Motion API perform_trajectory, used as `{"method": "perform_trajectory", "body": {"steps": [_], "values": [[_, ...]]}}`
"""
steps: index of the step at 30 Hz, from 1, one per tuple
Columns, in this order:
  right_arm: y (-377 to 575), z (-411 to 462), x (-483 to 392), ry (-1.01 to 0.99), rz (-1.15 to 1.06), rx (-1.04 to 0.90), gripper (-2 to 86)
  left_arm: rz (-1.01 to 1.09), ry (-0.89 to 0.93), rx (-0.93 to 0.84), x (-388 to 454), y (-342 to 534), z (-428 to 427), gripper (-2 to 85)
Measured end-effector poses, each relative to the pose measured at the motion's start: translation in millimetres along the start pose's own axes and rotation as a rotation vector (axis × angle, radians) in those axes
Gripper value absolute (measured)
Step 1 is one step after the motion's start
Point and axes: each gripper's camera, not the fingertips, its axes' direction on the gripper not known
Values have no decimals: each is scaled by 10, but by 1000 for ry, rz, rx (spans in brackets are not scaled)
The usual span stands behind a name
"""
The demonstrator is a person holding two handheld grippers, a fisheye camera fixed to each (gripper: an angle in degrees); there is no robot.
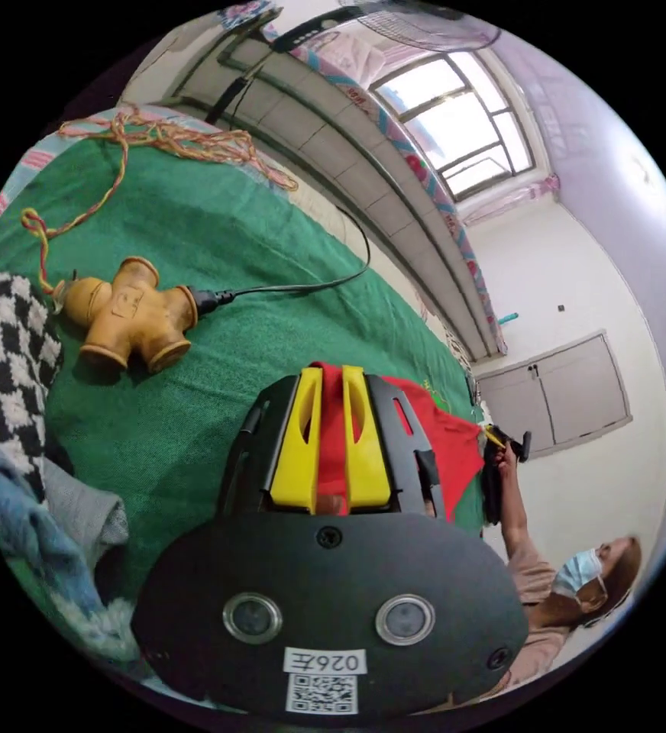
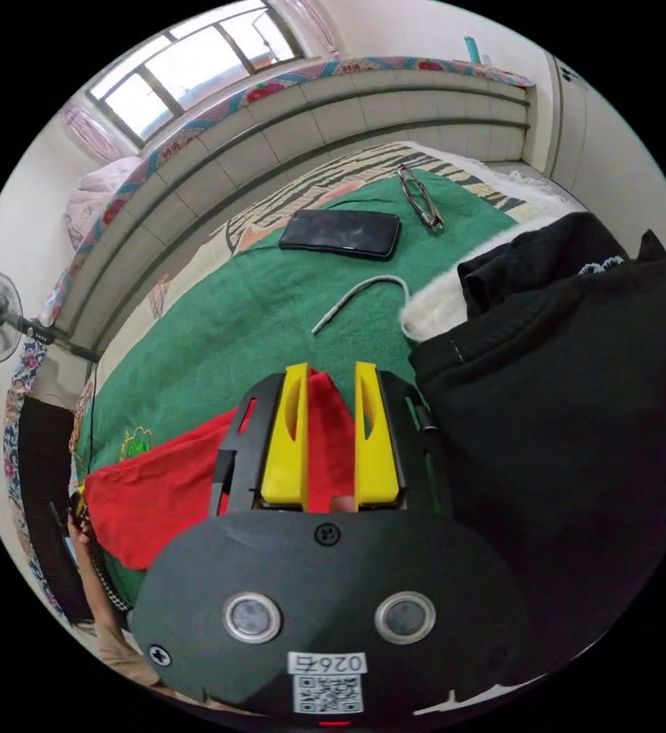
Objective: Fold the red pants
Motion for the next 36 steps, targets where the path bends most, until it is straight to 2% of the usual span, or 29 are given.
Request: {"method": "perform_trajectory", "body": {"steps": [3,6,8,10,13,14,15,17,18,20,22,26,30,36], "values": [[263,-73,-296,9,-152,56,46,174,-228,98,715,239,-73,52],[558,-4,-707,48,-330,120,13,379,-395,213,1552,605,33,3],[663,118,-951,95,-415,149,-2,502,-476,220,1991,785,256,-5],[654,399,-1208,152,-504,113,-7,595,-546,178,2299,848,588,-7],[486,791,-1238,268,-571,14,-10,663,-657,-38,2384,660,1293,-7],[462,786,-1207,239,-578,23,-11,645,-691,-157,2274,537,1550,-8],[400,733,-1103,184,-547,38,-12,614,-590,-138,2227,435,1543,-8],[351,665,-908,235,-447,46,-12,473,-426,-161,2158,259,1438,-8],[392,575,-804,312,-401,81,-11,420,-397,-128,2158,244,1349,-9],[538,393,-691,321,-392,148,-10,391,-460,-17,2276,356,1182,-9],[759,162,-538,245,-363,189,-9,404,-441,64,2481,500,1063,-10],[1115,-190,-195,93,-175,284,-5,528,-175,186,3304,645,1148,-8],[1358,-304,191,-118,-20,283,37,798,83,76,4564,514,1948,13],[1513,-86,741,-351,237,233,151,1061,214,-172,6304,374,3783,107]]}}
